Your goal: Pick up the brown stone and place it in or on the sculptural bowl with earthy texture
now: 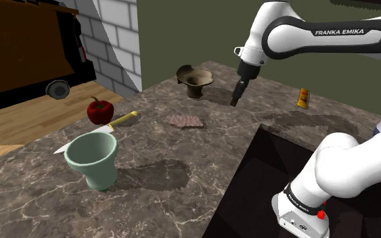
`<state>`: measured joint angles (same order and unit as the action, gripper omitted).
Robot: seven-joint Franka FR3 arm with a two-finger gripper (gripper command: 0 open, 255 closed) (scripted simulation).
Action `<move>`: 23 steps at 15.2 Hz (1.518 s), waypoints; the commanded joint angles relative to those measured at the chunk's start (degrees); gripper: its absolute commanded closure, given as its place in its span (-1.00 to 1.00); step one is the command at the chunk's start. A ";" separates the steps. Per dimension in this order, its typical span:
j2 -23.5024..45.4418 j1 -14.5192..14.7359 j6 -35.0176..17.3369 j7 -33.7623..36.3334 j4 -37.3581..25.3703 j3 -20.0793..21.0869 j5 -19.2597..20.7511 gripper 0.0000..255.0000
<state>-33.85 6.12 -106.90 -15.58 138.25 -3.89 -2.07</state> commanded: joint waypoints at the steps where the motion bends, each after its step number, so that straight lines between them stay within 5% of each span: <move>1: 3.18 1.85 -3.37 -4.42 -0.62 -0.39 -0.24 -1.00; 14: 23.06 13.29 -19.55 -29.95 -8.67 1.32 -4.53 -1.00; 23: 26.73 13.79 -25.60 -30.88 -6.37 1.67 -5.35 -1.00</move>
<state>-7.46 19.87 -131.85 -46.39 131.62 -2.24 -7.34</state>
